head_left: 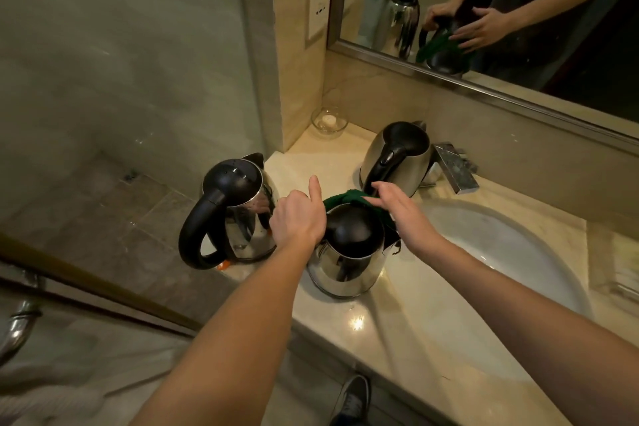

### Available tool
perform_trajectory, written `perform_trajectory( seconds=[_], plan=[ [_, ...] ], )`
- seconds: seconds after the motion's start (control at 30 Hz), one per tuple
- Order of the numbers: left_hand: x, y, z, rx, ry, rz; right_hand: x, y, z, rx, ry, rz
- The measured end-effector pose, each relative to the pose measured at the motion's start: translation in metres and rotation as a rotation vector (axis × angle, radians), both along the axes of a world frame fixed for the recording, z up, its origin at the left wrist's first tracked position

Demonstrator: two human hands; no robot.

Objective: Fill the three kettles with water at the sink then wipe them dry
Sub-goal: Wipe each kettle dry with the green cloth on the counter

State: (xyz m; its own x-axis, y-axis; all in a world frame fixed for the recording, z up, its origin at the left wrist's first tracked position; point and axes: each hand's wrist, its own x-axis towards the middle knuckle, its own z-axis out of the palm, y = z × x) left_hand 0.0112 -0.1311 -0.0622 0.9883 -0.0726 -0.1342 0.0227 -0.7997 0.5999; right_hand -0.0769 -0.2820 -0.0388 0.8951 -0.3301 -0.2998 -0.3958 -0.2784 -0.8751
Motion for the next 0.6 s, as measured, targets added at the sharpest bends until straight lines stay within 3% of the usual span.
perform_trajectory(
  seconds=[0.17,0.37,0.6],
  plan=[
    [-0.001,-0.002,0.0,-0.008,-0.01,0.014,-0.021,-0.008,-0.027,0.349,0.087,-0.295],
    [-0.006,-0.002,0.005,0.0,-0.014,0.038,-0.056,0.034,-0.037,0.627,0.019,-0.705],
    [-0.023,0.014,0.01,-0.047,0.01,0.216,-0.058,0.085,-0.018,0.734,-0.061,-0.775]
  ],
)
